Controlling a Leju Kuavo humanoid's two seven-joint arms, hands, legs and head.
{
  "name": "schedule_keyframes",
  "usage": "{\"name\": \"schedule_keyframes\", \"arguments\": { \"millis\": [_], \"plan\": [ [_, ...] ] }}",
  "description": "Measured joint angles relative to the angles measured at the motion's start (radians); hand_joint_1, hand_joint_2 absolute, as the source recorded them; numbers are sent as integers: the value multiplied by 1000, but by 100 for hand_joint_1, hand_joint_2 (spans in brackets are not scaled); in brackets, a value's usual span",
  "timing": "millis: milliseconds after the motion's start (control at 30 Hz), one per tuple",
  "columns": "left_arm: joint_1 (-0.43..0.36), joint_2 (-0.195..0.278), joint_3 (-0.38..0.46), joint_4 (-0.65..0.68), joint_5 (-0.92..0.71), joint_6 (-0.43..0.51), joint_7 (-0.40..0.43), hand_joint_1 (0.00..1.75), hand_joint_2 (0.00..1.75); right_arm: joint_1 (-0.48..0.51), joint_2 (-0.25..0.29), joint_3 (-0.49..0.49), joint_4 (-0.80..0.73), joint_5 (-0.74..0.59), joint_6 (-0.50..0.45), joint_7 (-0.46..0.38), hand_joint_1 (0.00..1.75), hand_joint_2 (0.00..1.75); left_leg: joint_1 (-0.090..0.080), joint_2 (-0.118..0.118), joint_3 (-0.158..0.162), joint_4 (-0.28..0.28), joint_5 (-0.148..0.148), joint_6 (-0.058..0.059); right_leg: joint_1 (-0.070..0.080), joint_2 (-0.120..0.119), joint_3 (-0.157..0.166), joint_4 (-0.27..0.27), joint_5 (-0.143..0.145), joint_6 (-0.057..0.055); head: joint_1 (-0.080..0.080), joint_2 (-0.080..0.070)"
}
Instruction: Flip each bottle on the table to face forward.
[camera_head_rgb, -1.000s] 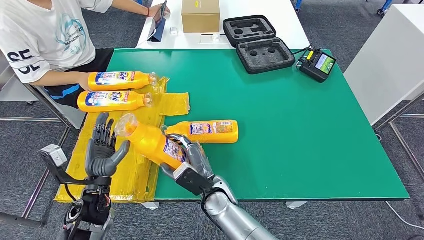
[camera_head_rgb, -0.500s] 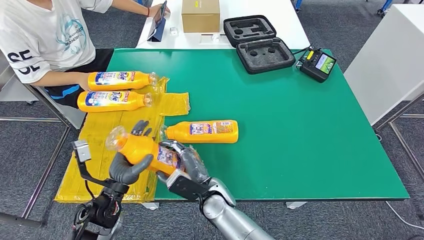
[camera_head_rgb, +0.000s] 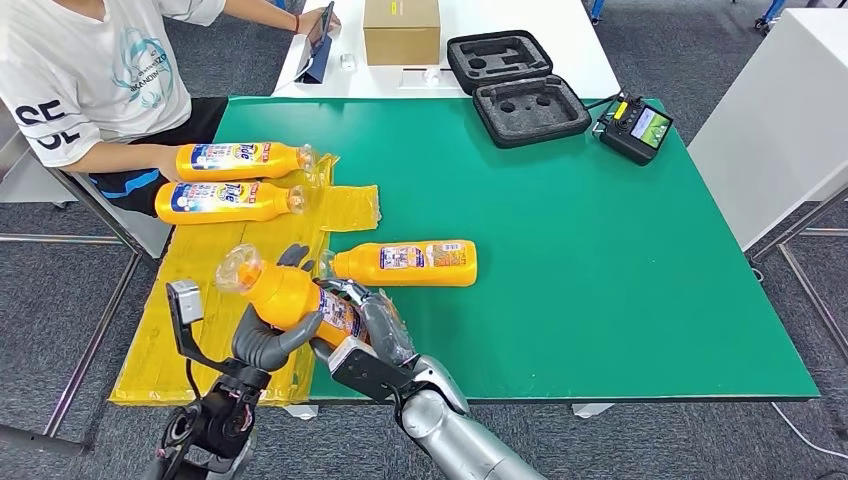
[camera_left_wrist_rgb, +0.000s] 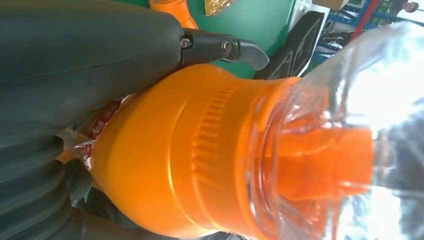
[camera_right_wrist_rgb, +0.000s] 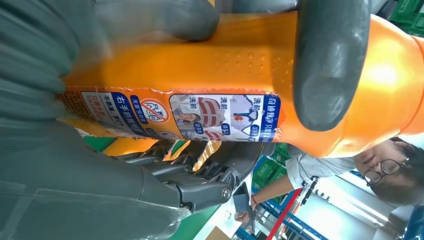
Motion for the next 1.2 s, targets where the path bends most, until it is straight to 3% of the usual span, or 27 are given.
{"name": "schedule_keyframes", "arguments": {
  "millis": [33,133,167,433,500,633,833,967,1067,1200],
  "plan": [
    [0,0,-2,0,-1,3,-2,27,175,0,0,0,0,1,1,0,175,175,0,0,0,0,0,0,0,0,0,0,0,0,0,0],
    [1,0,-4,0,2,9,-13,155,175,-3,0,2,2,3,4,3,175,175,0,0,0,0,0,0,0,0,0,0,0,0,0,0],
    [2,0,-4,-1,5,11,-20,175,175,-5,0,4,3,5,6,4,175,175,0,0,0,0,0,0,0,0,0,0,0,0,0,0],
    [24,-1,0,-28,17,36,-99,175,175,-22,7,15,7,13,23,7,175,175,0,0,0,0,0,0,0,0,0,0,0,0,0,0],
    [29,-2,1,-38,12,50,-110,175,175,-24,10,15,8,17,25,7,166,175,0,0,0,0,0,0,0,0,0,0,0,0,0,0],
    [32,-7,7,-45,2,66,-121,175,175,-27,13,16,10,21,25,7,0,175,0,0,0,0,0,0,0,0,0,0,0,0,0,0],
    [22,-11,20,-51,-26,97,-140,175,175,-27,13,19,14,18,26,-1,0,175,0,0,0,0,0,0,0,0,0,0,0,0,0,0],
    [17,-14,24,-51,-29,101,-141,175,175,-27,13,21,14,15,29,-2,0,0,0,0,0,0,0,0,0,0,0,0,0,0,0,0],
    [14,-14,27,-51,-43,116,-147,175,175,-23,12,22,3,-5,64,-6,0,0,0,0,0,0,0,0,0,0,0,0,0,0,0,0],
    [5,-14,45,-45,-82,147,-167,175,175,5,-4,29,-88,-71,189,-15,0,0,0,0,0,0,0,0,0,0,0,0,0,0,0,0]
  ]
}}
